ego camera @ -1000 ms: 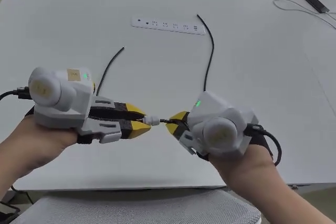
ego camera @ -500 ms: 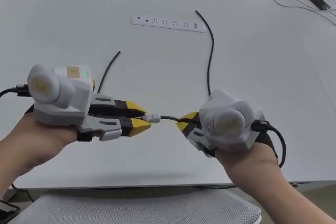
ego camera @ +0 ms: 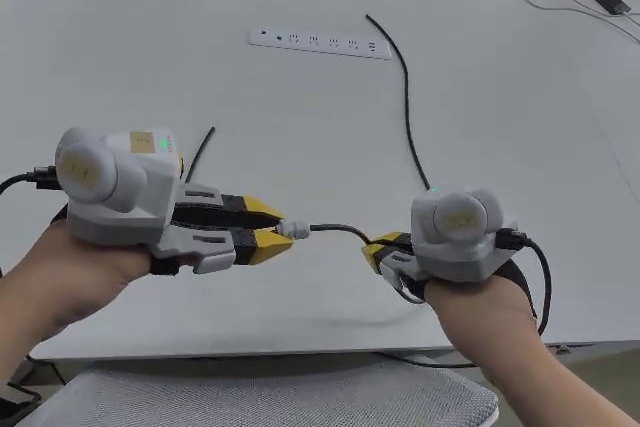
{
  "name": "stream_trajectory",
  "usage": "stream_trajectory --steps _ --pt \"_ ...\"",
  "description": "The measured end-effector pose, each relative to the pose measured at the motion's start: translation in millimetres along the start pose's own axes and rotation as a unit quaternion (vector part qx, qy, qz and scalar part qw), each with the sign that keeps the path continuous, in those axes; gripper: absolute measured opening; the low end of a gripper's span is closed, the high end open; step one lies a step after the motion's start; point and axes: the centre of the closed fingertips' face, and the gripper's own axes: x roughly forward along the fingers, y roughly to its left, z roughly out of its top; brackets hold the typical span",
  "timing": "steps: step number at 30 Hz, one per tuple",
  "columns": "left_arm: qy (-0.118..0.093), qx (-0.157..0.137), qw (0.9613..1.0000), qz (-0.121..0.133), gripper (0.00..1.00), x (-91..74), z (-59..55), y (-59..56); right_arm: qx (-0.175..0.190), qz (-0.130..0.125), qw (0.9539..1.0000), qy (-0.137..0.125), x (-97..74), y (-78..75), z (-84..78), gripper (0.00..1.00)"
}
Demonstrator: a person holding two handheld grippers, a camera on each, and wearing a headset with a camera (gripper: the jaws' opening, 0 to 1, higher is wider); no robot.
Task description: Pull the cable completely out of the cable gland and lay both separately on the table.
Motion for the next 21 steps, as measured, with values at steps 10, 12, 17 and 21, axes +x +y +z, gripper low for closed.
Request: stream_trajectory --steps 10,12,17,21 --pt "-0.001 -0.001 1.0 0.001 0.15 1.7 2.0 -0.1 0.024 0.011 0.9997 0.001 -2.5 2.1 -6.0 0.0" --pt "0.0 -0.001 1.0 0.003 0.15 0.5 2.0 1.7 0.025 0.014 0.9996 -0.006 -3.7 2.3 -4.6 0.0" --pt "0.008 -0.001 1.0 0.006 0.15 -0.6 -0.4 4.0 -0.045 0.018 0.9987 -0.013 -6.7 6.8 -1.7 0.01" --pt "0.009 -0.002 0.9999 0.006 0.15 -0.4 -0.7 3.9 -0.071 0.011 0.9973 -0.015 -8.4 8.1 -0.5 0.01"
